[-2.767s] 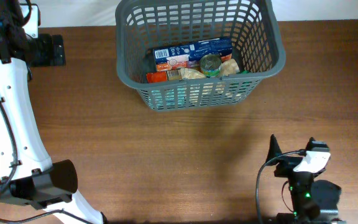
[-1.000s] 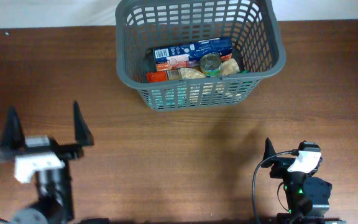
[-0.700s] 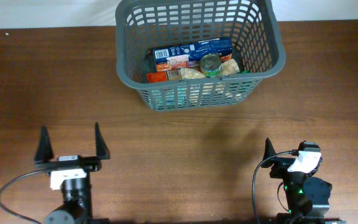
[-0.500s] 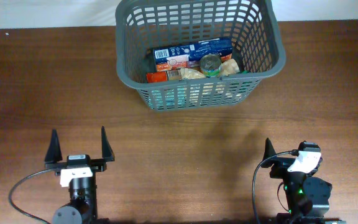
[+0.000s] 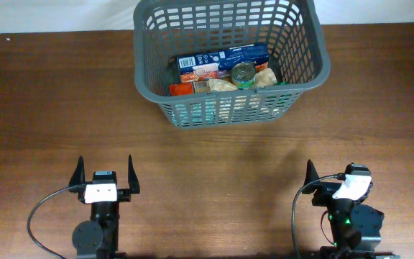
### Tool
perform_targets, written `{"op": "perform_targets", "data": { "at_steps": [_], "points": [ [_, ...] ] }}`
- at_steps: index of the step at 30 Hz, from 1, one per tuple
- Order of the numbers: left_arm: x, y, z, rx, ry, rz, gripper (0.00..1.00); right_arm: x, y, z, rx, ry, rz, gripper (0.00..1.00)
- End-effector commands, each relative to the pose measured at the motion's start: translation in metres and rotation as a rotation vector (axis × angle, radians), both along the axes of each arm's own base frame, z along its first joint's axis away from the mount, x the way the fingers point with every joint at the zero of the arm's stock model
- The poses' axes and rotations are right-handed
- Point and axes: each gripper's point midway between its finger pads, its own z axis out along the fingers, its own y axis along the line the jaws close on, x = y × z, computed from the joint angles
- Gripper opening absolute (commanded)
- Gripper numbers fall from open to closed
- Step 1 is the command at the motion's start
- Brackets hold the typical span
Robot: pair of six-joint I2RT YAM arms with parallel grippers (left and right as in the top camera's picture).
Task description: Pack container
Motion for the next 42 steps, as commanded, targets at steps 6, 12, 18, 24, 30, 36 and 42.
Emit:
{"op": "perform_targets", "data": {
  "at_steps": [6,12,18,24,30,36,42],
  "points": [
    [-0.0006,-0.0017,-0.0231,-0.008,0.087,-0.008,0.99,-0.0002,-0.0005,-0.0010,0.008,-0.004,-0.008,0.99],
    [-0.0006,-0.0017,-0.0231,-0.008,0.087,-0.008,0.99,-0.0002,-0.0005,-0.0010,0.008,-0.004,-0.008,0.99],
    [-0.0006,-0.0017,-0.0231,-0.008,0.087,-0.008,0.99,-0.0002,-0.0005,-0.0010,0.008,-0.004,-0.008,0.99],
    [-0.0006,-0.0017,-0.0231,-0.008,0.087,-0.008,0.99,-0.0002,-0.0005,-0.0010,0.008,-0.004,-0.007,0.99],
    [-0.0006,-0.0017,-0.0231,-0.008,0.087,-0.008,0.99,-0.0002,-0.0005,-0.0010,0.008,-0.004,-0.008,0.99],
    [-0.0006,-0.0017,-0.0231,-0.008,0.087,-0.008,0.99,-0.0002,-0.0005,-0.0010,0.008,-0.004,-0.008,0.99],
    [-0.0006,-0.0017,-0.0231,-0.008,0.087,-0.008,0.99,-0.0002,-0.0005,-0.0011,0.008,-0.004,-0.008,0.99]
  ]
}}
